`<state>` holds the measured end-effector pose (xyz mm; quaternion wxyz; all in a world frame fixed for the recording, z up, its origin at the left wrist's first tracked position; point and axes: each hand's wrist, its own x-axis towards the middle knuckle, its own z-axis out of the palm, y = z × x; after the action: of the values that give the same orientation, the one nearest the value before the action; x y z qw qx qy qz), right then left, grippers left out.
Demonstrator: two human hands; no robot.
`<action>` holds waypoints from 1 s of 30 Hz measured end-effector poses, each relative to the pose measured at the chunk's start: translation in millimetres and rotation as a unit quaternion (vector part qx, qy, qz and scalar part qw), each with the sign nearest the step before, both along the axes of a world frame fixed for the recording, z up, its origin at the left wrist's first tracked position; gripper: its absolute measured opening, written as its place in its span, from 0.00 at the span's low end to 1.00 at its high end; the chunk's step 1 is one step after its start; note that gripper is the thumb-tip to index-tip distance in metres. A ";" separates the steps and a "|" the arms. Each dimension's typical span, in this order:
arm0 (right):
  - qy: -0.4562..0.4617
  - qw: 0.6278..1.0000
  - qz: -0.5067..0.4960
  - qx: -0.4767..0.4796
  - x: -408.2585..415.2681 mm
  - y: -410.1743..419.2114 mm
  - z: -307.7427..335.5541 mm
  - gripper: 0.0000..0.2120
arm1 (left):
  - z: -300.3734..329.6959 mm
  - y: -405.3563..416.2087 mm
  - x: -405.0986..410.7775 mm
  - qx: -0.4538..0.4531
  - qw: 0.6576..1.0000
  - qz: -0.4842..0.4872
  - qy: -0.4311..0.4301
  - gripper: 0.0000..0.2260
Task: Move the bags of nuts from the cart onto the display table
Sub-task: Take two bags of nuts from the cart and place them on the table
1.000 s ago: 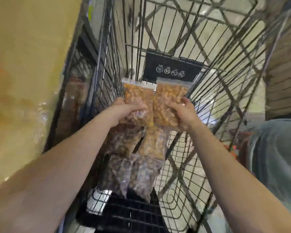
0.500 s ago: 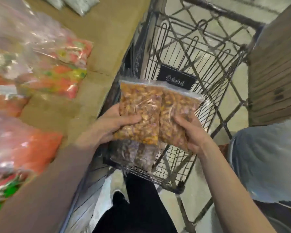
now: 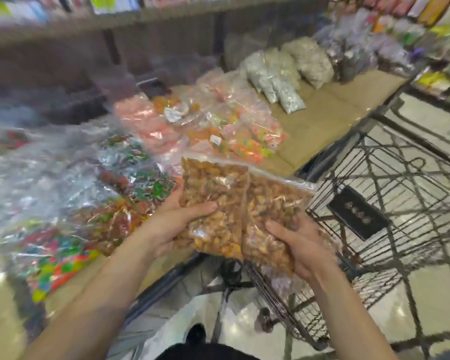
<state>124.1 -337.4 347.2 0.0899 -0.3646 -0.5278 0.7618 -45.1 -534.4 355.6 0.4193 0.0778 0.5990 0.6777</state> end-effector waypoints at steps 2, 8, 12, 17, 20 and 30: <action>0.010 0.998 0.057 -0.020 -6.8 -23.0 1.3 0.30 | 8.1 -41.7 16.0 -0.004 0.999 0.046 -0.007 0.32; 0.025 0.977 0.199 -0.076 -20.5 -98.0 -10.6 0.24 | 3.5 -163.9 77.9 -0.043 0.979 0.198 0.017 0.26; 0.063 0.952 0.281 -0.102 -25.7 -151.9 -16.5 0.25 | -1.9 -231.9 112.7 -0.042 0.961 0.272 0.013 0.34; 0.052 0.928 0.345 -0.126 -45.9 -218.7 -17.7 0.38 | -2.1 -300.7 130.5 -0.022 0.933 0.359 0.017 0.30; 0.026 0.923 0.368 -0.106 -66.4 -259.3 -15.2 0.50 | -2.6 -336.8 126.6 -0.025 0.912 0.410 0.003 0.22; 0.060 0.920 0.373 -0.108 -169.8 -406.0 -6.1 0.36 | 1.6 -475.2 25.3 0.027 0.895 0.444 0.016 0.23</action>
<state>-45.7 -743.4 341.2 -0.2090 -0.1024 -0.5333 0.8133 -19.8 -1009.6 357.2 0.0625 -0.1740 0.5590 0.8082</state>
